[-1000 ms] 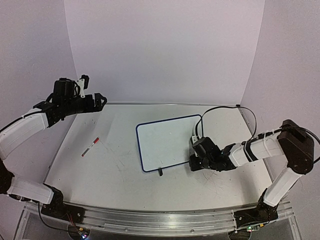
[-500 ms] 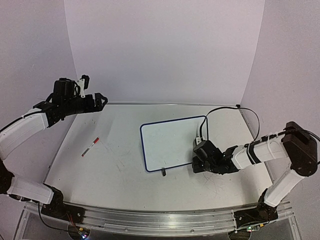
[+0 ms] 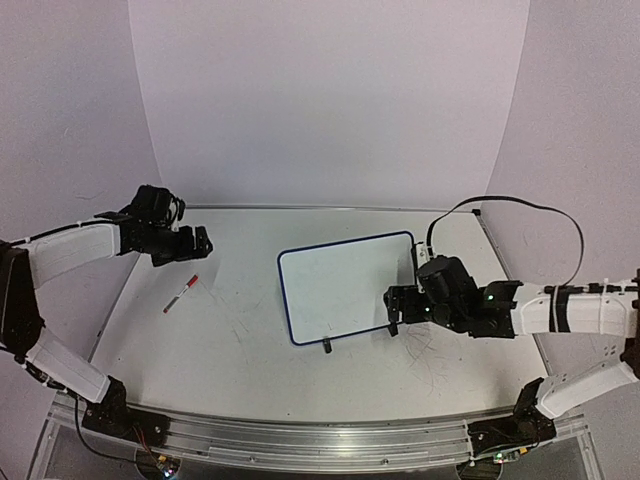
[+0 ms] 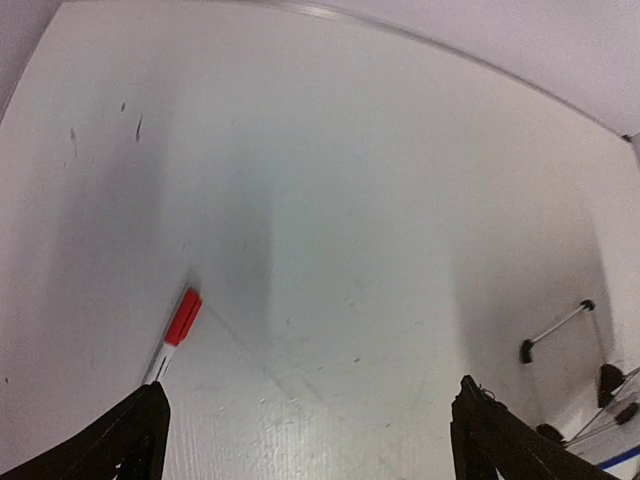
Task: Write a sentence on the whiteboard
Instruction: Adjust the whiteboard stand at the center of the board, then pick up the whiteboard marker from the corner of the board.
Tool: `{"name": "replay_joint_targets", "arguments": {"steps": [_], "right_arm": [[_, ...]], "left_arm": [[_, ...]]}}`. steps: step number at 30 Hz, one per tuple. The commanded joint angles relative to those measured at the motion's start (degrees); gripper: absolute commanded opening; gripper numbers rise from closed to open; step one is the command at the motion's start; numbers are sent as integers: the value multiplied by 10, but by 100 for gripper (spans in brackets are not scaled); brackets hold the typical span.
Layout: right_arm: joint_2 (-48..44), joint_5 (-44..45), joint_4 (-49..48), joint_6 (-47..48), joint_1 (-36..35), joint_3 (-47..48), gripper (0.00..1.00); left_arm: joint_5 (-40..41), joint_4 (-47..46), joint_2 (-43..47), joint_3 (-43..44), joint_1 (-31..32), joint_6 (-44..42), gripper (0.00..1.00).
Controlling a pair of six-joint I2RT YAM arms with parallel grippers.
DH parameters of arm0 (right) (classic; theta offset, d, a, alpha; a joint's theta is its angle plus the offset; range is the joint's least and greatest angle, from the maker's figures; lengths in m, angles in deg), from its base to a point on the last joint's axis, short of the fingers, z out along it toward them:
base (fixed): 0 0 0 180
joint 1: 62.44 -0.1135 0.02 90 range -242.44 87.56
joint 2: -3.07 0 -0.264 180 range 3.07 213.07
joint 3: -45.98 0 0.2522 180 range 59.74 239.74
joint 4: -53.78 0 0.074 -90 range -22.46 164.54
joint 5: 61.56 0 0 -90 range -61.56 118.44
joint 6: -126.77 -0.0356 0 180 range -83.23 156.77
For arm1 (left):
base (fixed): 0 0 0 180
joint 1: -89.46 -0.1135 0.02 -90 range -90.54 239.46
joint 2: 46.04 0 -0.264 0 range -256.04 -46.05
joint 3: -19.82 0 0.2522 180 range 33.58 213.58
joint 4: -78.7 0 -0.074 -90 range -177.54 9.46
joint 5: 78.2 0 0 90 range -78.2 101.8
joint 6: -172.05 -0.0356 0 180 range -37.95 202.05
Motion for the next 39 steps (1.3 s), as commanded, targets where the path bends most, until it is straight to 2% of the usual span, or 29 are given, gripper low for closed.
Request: {"name": "replay_joint_targets", "arguments": {"steps": [1,8,13,18,24,30,39], "right_arm": [[-60,-26,27,47,-3,31,95],[-109,-40,40,104,-3,83,98],[-151,-30,2,127,-3,67,98],[-166,-18,-20,108,-3,61,98],[-182,-64,-14,119,-3,58,98],[-197,-67,-23,112,-2,59,98],[-212,-76,-23,82,-3,62,98]], "left_arm": [[43,88,-43,-11,-32,7,99],[31,119,-130,15,-90,-47,98],[-30,119,-203,55,-100,-91,86],[-31,120,-253,98,-100,-120,79],[20,127,-286,109,-99,-131,54],[13,125,-285,111,-93,-128,31],[7,126,-256,85,-81,-128,12]]}}
